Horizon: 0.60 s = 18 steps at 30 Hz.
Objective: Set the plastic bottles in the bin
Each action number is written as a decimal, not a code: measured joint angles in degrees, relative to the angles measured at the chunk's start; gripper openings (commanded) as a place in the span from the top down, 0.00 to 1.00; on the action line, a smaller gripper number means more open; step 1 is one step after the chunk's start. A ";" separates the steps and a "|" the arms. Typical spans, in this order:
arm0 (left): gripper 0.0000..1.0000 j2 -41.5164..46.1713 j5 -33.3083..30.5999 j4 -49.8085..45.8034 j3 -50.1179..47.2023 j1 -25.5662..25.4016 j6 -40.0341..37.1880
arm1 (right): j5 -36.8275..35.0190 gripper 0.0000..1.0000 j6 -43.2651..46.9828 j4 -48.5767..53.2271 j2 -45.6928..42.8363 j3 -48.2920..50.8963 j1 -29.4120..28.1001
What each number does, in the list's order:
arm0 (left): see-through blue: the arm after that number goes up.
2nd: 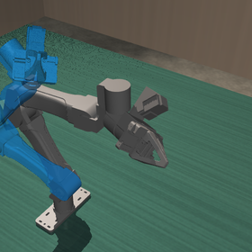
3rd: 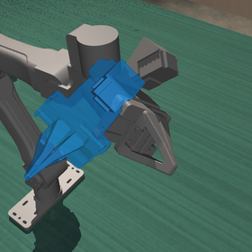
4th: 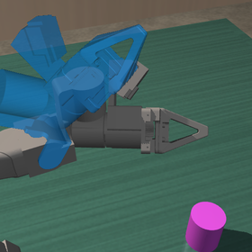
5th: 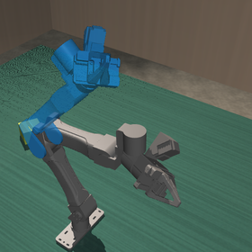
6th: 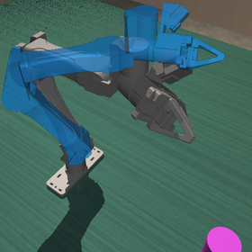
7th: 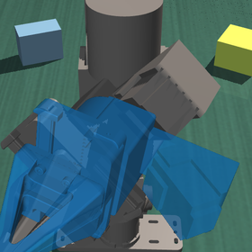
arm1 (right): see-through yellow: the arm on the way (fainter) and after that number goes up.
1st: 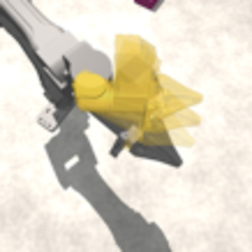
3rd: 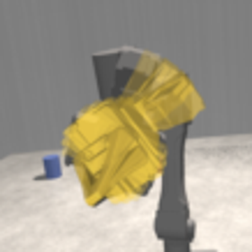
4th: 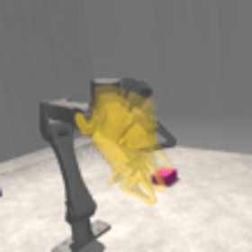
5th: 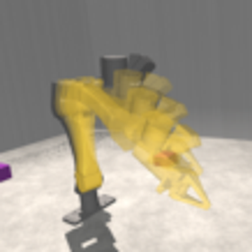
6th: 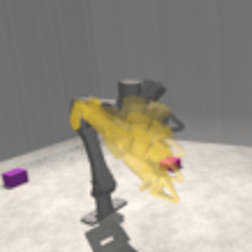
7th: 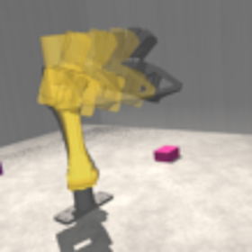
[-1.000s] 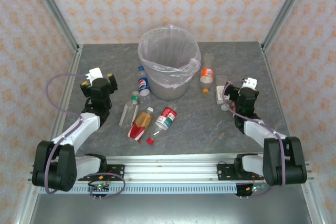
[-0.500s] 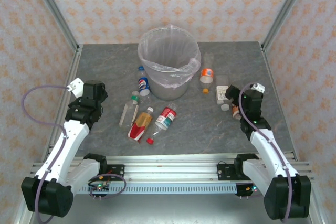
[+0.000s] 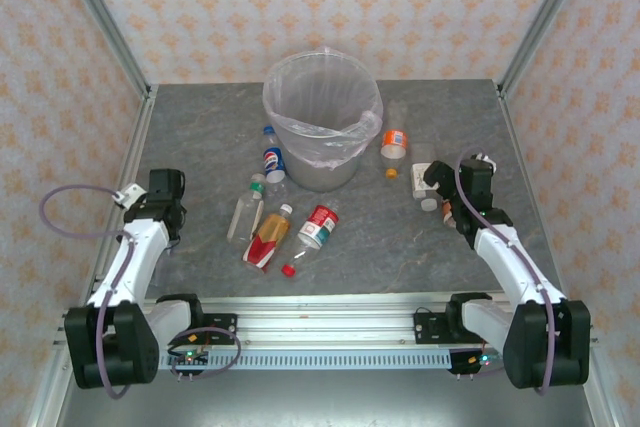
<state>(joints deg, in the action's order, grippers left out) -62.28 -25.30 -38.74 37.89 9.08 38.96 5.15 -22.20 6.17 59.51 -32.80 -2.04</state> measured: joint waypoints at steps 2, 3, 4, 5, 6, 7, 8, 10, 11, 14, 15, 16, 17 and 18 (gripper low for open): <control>0.00 -2.91 1.33 0.35 -0.13 0.63 -0.44 | -0.09 0.01 -0.15 0.13 -0.26 0.00 0.00; 0.00 -3.76 1.84 0.68 -0.13 1.05 -0.66 | -0.24 0.01 -0.13 0.20 -0.50 0.00 0.00; 0.00 -4.46 2.51 0.92 -0.13 1.49 -0.94 | -0.52 0.01 -0.11 0.31 -0.79 0.00 0.00; 0.00 -5.07 3.15 1.09 -0.13 1.86 -1.14 | -0.85 0.01 -0.11 0.44 -1.03 0.00 0.00; 0.00 -5.60 3.89 1.16 -0.11 2.03 -1.31 | -1.14 0.01 -0.09 0.57 -1.18 0.00 0.00; 0.00 -6.40 4.61 1.36 -0.11 2.25 -1.40 | -1.46 0.01 -0.09 0.74 -1.25 0.00 0.00; 0.00 -7.34 5.46 1.55 -0.11 2.36 -1.46 | -1.79 0.01 -0.09 0.96 -1.25 0.00 0.00; 0.00 -9.42 6.93 1.97 -0.11 2.82 -1.49 | -2.40 0.01 -0.11 1.53 -1.25 0.00 0.00; 0.00 -10.51 7.48 2.12 -0.11 3.21 -1.46 | -2.64 0.01 -0.13 1.64 -1.25 0.00 0.00; 0.00 -12.59 9.14 2.23 -0.11 4.52 -1.40 | -3.30 0.01 -0.15 1.81 -1.25 0.00 0.00; 0.00 -12.92 9.77 2.29 -0.11 4.74 -1.38 | -3.52 0.01 -0.15 1.84 -1.25 0.00 0.00; 0.00 -13.27 10.56 2.45 -0.11 4.87 -1.29 | -3.74 0.01 -0.17 1.88 -1.27 0.00 0.00; 0.00 -13.46 11.37 2.62 -0.11 4.92 -1.29 | -3.93 0.01 -0.17 1.92 -1.27 0.00 0.00; 0.00 -13.64 12.04 2.84 -0.11 4.90 -1.29 | -4.11 0.01 -0.28 1.99 -1.27 0.00 0.00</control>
<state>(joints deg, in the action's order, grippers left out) -75.92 -13.26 -35.90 37.78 13.98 37.67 1.04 -22.48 8.16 58.24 -32.80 -2.04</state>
